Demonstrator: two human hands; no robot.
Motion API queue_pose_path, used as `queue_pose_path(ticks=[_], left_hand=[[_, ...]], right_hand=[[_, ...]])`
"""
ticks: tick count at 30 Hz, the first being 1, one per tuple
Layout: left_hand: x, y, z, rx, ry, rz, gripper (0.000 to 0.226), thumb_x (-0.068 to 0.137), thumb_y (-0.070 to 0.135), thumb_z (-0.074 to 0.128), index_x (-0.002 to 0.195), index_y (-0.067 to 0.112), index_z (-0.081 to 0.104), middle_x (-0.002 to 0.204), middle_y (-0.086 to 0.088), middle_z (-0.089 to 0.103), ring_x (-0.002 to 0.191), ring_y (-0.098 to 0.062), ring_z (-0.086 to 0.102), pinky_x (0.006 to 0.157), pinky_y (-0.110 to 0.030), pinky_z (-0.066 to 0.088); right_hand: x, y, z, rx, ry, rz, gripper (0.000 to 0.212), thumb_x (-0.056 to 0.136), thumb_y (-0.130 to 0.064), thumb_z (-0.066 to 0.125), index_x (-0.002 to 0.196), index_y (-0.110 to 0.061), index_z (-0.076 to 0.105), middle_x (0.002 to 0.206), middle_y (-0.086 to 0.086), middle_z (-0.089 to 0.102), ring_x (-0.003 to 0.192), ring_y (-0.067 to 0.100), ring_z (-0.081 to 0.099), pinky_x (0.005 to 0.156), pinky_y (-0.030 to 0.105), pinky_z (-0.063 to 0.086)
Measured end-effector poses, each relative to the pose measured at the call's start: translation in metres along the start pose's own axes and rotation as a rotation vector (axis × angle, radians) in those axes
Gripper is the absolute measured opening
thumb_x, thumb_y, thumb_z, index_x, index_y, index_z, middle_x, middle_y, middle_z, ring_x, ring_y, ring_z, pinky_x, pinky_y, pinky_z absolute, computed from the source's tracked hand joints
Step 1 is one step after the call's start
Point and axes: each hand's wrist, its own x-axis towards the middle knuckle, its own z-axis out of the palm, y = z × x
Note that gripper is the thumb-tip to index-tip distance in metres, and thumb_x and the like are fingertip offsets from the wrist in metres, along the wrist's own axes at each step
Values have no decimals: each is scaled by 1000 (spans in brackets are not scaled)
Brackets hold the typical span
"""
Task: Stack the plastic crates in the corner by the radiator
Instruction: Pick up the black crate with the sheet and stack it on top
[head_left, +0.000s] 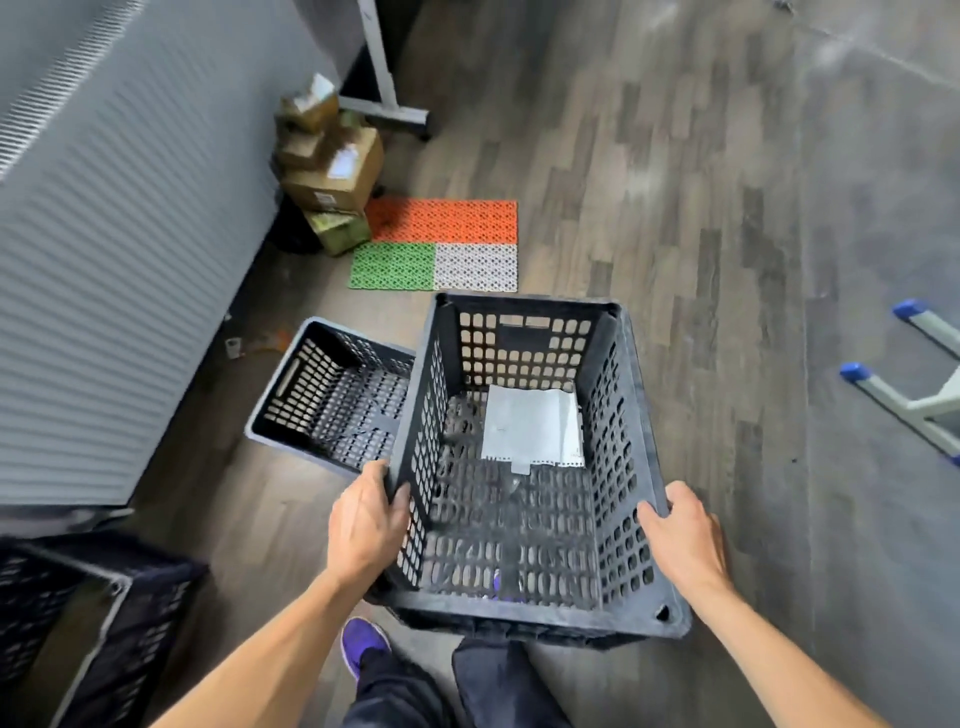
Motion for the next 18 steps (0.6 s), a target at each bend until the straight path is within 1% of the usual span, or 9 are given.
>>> queue_pose_path(ticks=[4,9,11,15,18], left_hand=[[-17,-23,-36,-25,41,-82,25,89,28,62,86,14,41,79,-13,64,77,-39,60,63,-40,40],[-50,-65,-90,-62,152,-196,21,91,32,58,88,17,43,86,-10,67,81,-36,62,66,-41,46],[-65,-87,-110,-82,196,-244,21,91,33,58,87,17,44,84,-8,66,79,-35,61,65,-39,45],[-101,-141,-152,-134,273,-374,21,90,37,55,84,19,47,77,-1,63,74,-30,61,67,-42,50],[-130,-180,-176,-170,345,-447,20,90,38,55,85,20,48,74,1,63,70,-27,61,66,-42,52]], right_hand=[[-23,-38,-2,-49,-3,-87,37,92,-22,57,70,-15,28,59,2,38,51,20,32,49,33,25],[-60,-95,15,-113,-11,-213,34,90,-28,57,70,-16,32,61,3,46,52,21,38,49,32,30],[-77,-118,25,-118,-14,-268,32,89,-30,57,71,-16,34,62,4,50,53,22,41,50,32,33],[-122,-168,52,-171,-56,-397,28,89,-32,56,75,-16,37,68,5,55,59,24,45,51,31,34],[-153,-207,77,-210,-94,-493,24,88,-31,57,80,-12,44,72,5,59,68,29,53,57,35,40]])
